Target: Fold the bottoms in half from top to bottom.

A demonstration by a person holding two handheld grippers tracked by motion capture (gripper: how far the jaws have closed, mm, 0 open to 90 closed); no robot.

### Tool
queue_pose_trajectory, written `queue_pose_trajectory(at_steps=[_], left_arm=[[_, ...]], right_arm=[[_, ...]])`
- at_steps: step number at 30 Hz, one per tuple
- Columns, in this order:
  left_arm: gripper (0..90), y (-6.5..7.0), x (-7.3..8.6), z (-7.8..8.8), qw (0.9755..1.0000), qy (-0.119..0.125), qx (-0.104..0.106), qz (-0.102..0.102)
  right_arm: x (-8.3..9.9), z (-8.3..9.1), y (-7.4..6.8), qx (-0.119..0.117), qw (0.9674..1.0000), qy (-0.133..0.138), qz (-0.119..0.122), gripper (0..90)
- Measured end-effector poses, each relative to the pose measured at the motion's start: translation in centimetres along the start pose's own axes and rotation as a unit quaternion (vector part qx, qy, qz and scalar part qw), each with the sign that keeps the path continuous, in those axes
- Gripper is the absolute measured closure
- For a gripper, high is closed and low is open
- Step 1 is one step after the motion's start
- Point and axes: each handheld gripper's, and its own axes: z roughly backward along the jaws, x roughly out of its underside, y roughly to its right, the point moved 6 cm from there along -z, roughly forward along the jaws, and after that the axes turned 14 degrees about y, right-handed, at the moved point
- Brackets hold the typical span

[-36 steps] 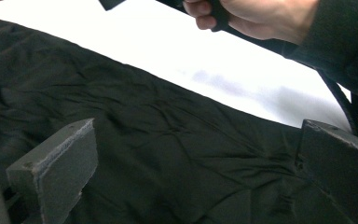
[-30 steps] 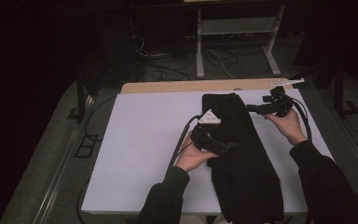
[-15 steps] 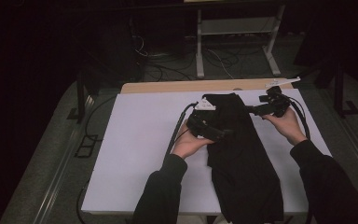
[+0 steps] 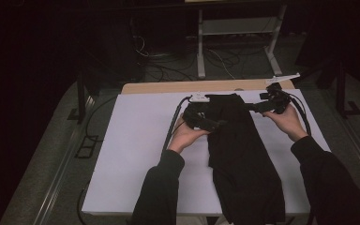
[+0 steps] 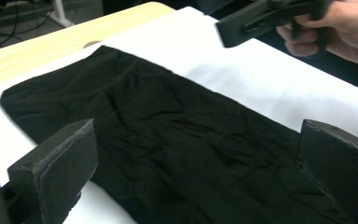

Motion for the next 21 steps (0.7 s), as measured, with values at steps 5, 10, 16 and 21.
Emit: queue_pose_trajectory(at_steps=[5,10,16,21], left_arm=[[0.0,-2.2,0.5,0.1,0.9994,0.002,-0.022,0.028],[0.0,-3.8,0.9,0.3,0.9974,0.011,-0.044,0.056],[0.0,-5.0,1.4,0.2,0.994,0.019,-0.061,0.089],[0.0,-5.9,1.9,-0.2,0.9908,0.028,-0.075,0.109]], right_arm=[[0.2,-0.5,0.8,0.002,0.9998,-0.005,-0.017,2.6],[0.4,-0.9,1.4,0.005,0.9995,-0.013,-0.027,2.7],[0.8,-1.1,2.0,0.008,0.9984,-0.018,-0.053,2.8],[1.2,-1.1,2.8,0.012,0.9968,-0.028,-0.074,4.0]])
